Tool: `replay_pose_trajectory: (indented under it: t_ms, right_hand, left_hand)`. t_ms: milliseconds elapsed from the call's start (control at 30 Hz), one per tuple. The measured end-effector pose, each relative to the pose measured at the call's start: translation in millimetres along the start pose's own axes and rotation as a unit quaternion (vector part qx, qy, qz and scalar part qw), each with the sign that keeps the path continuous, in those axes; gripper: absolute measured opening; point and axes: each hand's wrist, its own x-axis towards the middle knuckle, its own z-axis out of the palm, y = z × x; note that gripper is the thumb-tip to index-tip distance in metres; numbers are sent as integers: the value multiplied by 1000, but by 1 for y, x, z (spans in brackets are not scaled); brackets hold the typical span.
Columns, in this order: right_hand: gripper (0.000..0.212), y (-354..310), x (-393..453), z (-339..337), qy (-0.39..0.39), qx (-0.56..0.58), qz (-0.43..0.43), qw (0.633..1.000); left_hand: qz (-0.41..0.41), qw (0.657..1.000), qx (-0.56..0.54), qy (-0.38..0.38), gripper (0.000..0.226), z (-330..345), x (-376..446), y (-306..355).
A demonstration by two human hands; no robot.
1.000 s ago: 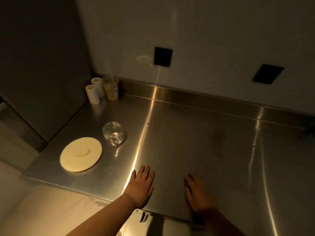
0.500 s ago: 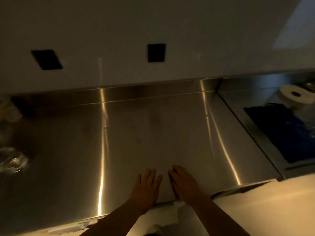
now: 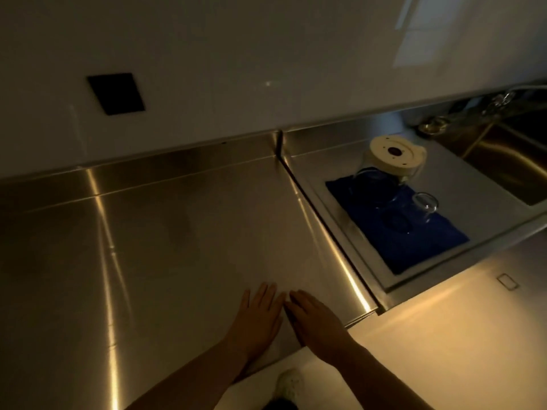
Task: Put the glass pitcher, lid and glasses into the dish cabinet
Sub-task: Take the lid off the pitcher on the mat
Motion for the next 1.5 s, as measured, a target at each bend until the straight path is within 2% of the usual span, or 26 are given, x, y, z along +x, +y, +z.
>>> replay_pose_trajectory:
  t_ms: [100,200,333,467,667,833,1133,1500]
  right_hand:
    - [33,53,-9,-15,-11,-25,6,1000]
    - [47,103,-13,-27,-32,-12,14,999]
    - [32,168,-14,-39,-24,2,2,1000]
    - [45,235,-29,-34,-86,19,32,996]
    - [60,323,-56,-49,-106,53,-30,993]
    - [48,392,-66,-55,-113,50,-77,989]
    - [46,478,-58,-70,-117,65,-95,986]
    - [44,544,-45,-81,-103,90,-212,968]
  left_hand:
    - [20,999,-3,-26,50,-8,46,36]
    - [15,1000,-14,-22,50,-20,84,71]
    - [15,1000,-8,9,54,-39,119,116]
    - [-18,1000,5,18,55,-48,148,160]
    - [-72,996,-38,28,57,-58,196,250]
    - [-96,994,-44,12,56,-70,230,316]
    - [-185,980,-65,12,57,-66,279,333]
    - [-303,948,-76,60,48,-63,292,370]
